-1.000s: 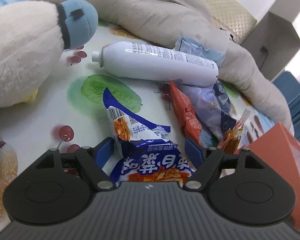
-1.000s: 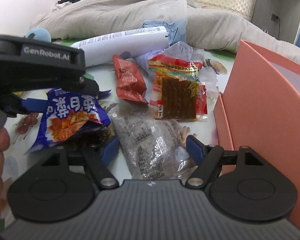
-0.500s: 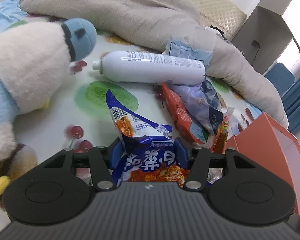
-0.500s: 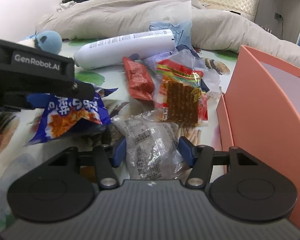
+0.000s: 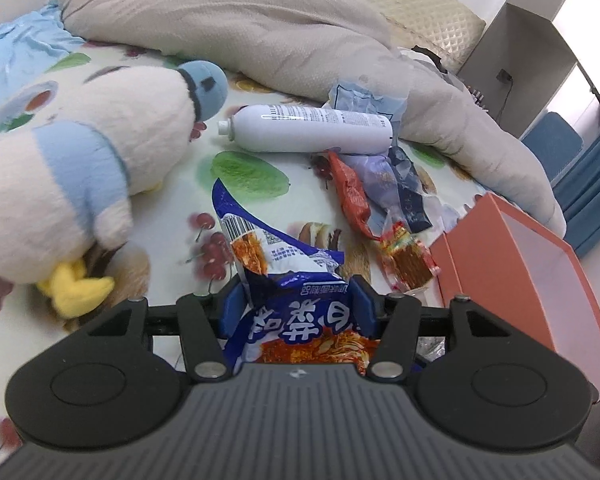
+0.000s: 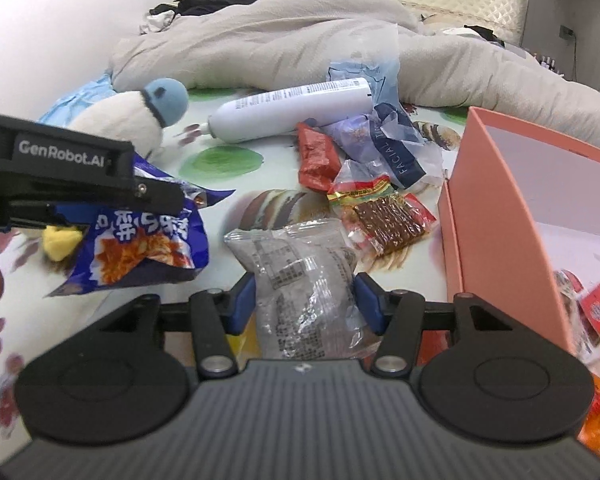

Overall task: Organize snacks
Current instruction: 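Carry the blue noodle packet and clear packet over the pink box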

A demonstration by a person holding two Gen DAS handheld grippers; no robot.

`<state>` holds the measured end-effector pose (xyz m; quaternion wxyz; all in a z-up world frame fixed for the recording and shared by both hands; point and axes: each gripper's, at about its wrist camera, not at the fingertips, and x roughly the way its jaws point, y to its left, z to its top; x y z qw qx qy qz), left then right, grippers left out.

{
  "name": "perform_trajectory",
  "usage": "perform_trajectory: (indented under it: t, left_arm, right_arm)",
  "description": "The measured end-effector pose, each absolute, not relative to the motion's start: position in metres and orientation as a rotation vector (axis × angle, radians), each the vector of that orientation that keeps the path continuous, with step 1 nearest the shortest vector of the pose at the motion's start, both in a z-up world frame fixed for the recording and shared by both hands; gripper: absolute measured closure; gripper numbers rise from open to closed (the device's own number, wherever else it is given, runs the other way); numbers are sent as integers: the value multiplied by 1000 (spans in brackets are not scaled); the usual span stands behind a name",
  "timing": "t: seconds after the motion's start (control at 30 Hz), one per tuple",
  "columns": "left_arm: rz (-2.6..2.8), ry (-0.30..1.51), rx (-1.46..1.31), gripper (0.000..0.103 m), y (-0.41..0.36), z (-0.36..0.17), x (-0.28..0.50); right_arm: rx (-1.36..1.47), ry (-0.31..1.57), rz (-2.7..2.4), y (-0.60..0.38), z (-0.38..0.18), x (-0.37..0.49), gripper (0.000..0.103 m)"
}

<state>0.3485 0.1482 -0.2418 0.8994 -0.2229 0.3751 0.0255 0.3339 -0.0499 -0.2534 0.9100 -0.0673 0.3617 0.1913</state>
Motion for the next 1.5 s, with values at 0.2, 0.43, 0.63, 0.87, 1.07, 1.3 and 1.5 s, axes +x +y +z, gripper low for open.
perform_trajectory:
  t: [0.2, 0.43, 0.63, 0.87, 1.07, 1.3, 1.5]
  left_arm:
    - [42, 789, -441, 42, 138, -230, 306]
    - [24, 815, -420, 42, 120, -229, 254]
    - [25, 861, -406, 42, 109, -236, 220]
    - [27, 868, -399, 42, 98, -221, 195]
    - [7, 818, -391, 43, 85, -194, 187]
    - [-28, 743, -372, 43, 66, -153, 179]
    - [-61, 700, -342, 43, 45, -123, 177]
  right_arm:
    - [-120, 742, 389, -61, -239, 303, 47]
    - [-111, 759, 368, -72, -237, 264, 47]
    - [-75, 802, 372, -82, -239, 235, 47]
    - [-42, 787, 373, -96, -220, 216, 47]
    - [-18, 734, 371, -112, -193, 204, 47]
    - [22, 690, 376, -131, -163, 192, 47]
    - [56, 644, 347, -152, -145, 188, 47]
